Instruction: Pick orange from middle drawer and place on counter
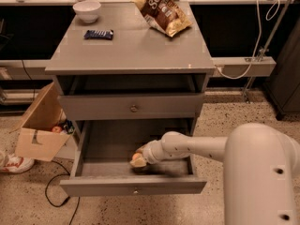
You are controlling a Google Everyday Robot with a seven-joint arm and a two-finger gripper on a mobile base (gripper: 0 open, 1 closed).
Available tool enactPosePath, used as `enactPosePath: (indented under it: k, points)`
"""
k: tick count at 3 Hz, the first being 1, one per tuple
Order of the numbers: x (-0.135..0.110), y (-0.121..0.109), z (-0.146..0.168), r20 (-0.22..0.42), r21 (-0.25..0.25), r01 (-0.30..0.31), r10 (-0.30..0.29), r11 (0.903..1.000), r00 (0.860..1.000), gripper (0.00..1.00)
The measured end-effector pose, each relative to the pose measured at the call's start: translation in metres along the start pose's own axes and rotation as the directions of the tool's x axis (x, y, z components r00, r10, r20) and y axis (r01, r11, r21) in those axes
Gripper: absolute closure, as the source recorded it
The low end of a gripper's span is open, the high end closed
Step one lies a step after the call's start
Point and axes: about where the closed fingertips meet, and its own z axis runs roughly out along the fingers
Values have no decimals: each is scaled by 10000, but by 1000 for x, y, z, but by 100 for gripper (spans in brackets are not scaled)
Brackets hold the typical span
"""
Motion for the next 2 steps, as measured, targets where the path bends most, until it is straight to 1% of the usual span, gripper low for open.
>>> enactPosePath:
  k: [1,2]
  points:
    - [-26,2,-54,1067,-374,798,-754,9961,9914,93]
    - [-53,-8,-156,2205,-123,1977,-1902,9802,9567,100]
